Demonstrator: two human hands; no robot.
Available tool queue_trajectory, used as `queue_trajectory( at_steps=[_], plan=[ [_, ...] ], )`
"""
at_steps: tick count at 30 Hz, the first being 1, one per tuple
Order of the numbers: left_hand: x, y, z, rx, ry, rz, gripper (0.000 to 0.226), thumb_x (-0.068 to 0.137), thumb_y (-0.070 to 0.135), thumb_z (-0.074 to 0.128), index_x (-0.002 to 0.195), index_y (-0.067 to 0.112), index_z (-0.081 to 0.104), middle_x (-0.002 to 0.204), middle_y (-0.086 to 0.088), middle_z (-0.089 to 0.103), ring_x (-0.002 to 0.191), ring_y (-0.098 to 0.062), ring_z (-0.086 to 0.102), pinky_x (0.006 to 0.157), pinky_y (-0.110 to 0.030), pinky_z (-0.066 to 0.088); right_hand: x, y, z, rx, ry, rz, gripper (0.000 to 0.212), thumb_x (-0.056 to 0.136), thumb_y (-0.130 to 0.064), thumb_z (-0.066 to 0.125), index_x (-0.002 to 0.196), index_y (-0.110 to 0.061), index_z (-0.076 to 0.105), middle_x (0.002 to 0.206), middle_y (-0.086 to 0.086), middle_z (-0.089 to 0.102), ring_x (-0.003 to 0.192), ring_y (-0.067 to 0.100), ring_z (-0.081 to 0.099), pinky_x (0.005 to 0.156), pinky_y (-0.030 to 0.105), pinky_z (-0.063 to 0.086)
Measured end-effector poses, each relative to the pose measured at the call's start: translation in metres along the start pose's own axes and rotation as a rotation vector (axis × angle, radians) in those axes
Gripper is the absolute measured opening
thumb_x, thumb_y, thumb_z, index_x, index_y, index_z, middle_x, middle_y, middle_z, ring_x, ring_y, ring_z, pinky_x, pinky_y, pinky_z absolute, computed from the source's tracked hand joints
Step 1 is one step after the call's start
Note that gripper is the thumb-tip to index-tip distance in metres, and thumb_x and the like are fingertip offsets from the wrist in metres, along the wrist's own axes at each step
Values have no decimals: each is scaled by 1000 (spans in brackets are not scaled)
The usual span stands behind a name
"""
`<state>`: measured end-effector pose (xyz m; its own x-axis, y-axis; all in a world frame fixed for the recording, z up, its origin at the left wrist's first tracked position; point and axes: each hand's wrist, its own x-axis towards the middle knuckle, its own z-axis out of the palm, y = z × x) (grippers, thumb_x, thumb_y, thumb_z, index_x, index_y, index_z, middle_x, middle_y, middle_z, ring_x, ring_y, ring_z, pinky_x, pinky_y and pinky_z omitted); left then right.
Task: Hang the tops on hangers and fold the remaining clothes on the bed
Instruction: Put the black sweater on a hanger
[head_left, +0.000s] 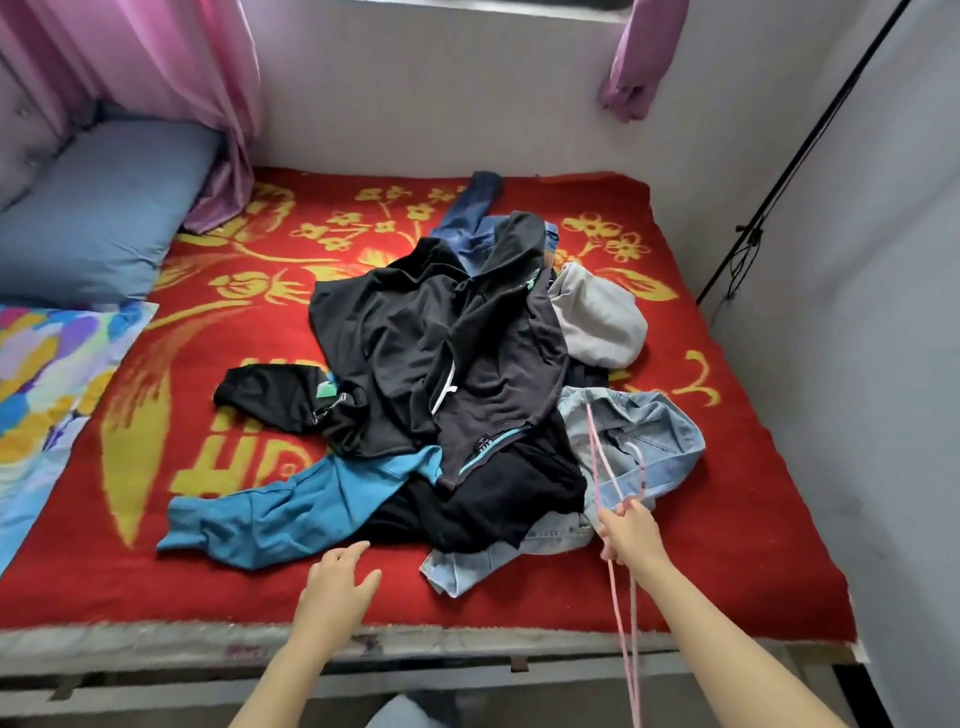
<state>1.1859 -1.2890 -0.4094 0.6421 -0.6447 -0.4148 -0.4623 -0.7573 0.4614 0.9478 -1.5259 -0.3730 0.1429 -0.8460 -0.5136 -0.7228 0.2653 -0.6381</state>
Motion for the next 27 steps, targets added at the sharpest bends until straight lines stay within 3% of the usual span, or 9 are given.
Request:
queue_trajectory(
  at_steps=[3, 5, 7, 9, 12, 16, 20, 24, 27],
  plan=[
    [33, -1, -1, -21, -77, 1, 48, 93, 31, 52, 139, 19, 41, 139, -6, 45, 128, -22, 40, 105, -33, 34, 27, -9, 14, 35, 81, 60, 13, 87, -10, 52, 80, -13, 41, 68, 6, 54, 42, 12, 58, 59, 36, 49],
    [59, 5, -4, 3, -129, 21, 48, 94, 31, 51, 139, 19, 40, 138, -5, 46, 129, -21, 40, 104, -31, 34, 54, -8, 25, -1, 133, 89, 9, 85, -9, 54, 88, -9, 44, 75, 4, 51, 65, 22, 68, 69, 42, 51],
    [86, 12, -9, 11, -171, 40, 48, 95, 30, 51, 140, 18, 40, 139, -5, 46, 129, -20, 40, 103, -30, 33, 92, 6, 42, -43, 160, 133, 20, 81, -11, 57, 93, -4, 43, 78, 8, 56, 85, 38, 66, 80, 48, 50],
    [109, 20, -12, 6, -199, 48, 47, 95, 28, 51, 139, 17, 41, 139, -5, 46, 128, -19, 42, 103, -30, 35, 102, -3, 52, -54, 169, 179, 25, 82, -12, 60, 99, -1, 43, 96, 20, 62, 98, 40, 61, 86, 43, 47],
    [134, 31, -14, -3, -227, 31, 46, 95, 28, 50, 139, 17, 42, 138, -3, 48, 126, -18, 44, 100, -29, 35, 110, -15, 62, -55, 156, 231, 39, 87, -13, 62, 117, 6, 47, 117, 24, 55, 114, 39, 50, 90, 37, 38],
    [152, 44, 0, -13, -277, 14, 45, 95, 26, 48, 139, 17, 41, 135, -5, 50, 121, -18, 48, 97, -28, 36, 142, -6, 83, -83, 85, 246, 19, 82, -21, 68, 88, -6, 57, 86, 12, 56, 99, 32, 52, 86, 40, 39],
    [153, 48, 20, -45, -307, -10, 44, 95, 28, 48, 139, 21, 41, 130, -1, 51, 118, -14, 49, 96, -25, 37, 175, 14, 110, -131, 93, 288, 21, 79, -23, 70, 96, -12, 69, 99, 9, 63, 102, 32, 57, 81, 34, 42],
    [148, 43, 33, -64, -324, -55, 41, 95, 28, 49, 136, 22, 45, 126, -1, 54, 112, -13, 52, 92, -24, 38, 185, 18, 114, -42, 223, 416, 23, 86, -5, 57, 106, 1, 64, 113, 20, 62, 106, 37, 56, 83, 36, 44],
    [144, 42, 37, -67, -338, -75, 38, 95, 30, 50, 132, 21, 50, 119, 0, 59, 108, -13, 54, 90, -24, 39, 182, 8, 100, 36, 250, 454, 19, 88, -3, 50, 95, 9, 63, 100, 27, 62, 98, 41, 57, 74, 35, 41]
  ],
)
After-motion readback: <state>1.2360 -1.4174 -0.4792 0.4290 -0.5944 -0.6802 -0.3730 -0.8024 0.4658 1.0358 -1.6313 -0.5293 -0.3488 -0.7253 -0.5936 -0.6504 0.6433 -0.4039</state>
